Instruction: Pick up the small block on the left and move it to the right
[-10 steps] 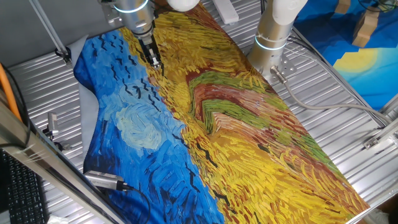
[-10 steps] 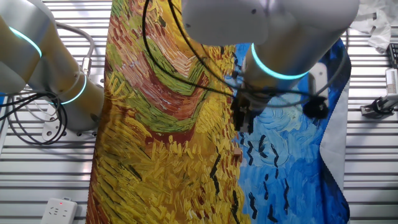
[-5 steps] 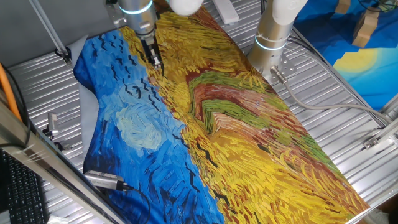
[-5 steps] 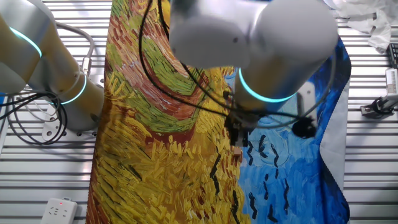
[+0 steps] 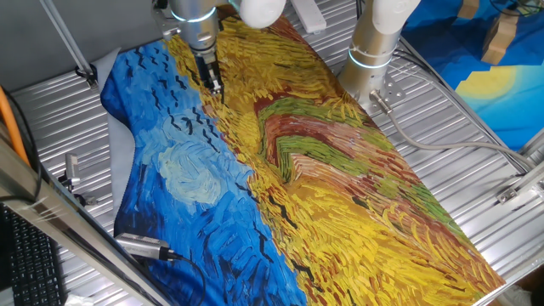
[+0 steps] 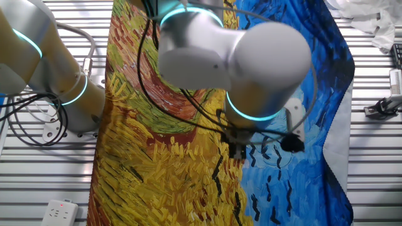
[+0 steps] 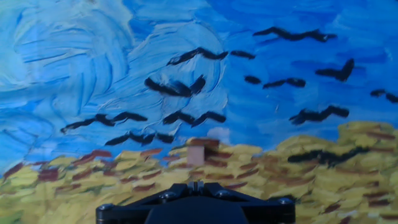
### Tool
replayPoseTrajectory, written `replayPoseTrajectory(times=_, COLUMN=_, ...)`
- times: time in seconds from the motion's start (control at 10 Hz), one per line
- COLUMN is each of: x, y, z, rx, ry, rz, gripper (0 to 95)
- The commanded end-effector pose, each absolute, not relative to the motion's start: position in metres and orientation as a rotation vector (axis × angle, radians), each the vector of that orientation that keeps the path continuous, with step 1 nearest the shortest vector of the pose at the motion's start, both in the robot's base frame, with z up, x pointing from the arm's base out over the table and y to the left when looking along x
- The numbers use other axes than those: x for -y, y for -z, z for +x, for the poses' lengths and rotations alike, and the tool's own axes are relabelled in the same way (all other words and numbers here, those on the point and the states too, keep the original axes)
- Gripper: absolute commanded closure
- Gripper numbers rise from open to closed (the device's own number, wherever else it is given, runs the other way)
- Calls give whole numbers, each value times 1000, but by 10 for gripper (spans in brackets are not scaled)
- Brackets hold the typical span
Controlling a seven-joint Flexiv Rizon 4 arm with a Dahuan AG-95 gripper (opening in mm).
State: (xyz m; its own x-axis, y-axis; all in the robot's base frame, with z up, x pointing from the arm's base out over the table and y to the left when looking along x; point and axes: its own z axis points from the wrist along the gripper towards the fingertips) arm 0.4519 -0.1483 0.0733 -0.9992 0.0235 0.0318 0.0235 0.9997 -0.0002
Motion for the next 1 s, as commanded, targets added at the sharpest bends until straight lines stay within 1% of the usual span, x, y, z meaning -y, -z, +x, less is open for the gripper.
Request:
replayPoseTrajectory(times=0.1, x=150, y=-72, z=459, rx=3109, ry=6, rz=-34, gripper=950)
replayPoseTrajectory(times=0.7, x=149, y=-55, z=478, rx=3107, ry=24, rz=-47, gripper=950)
replayPoseTrajectory(times=1.0, x=147, y=-45, z=477, rx=3114, ry=36, rz=-61, gripper=950)
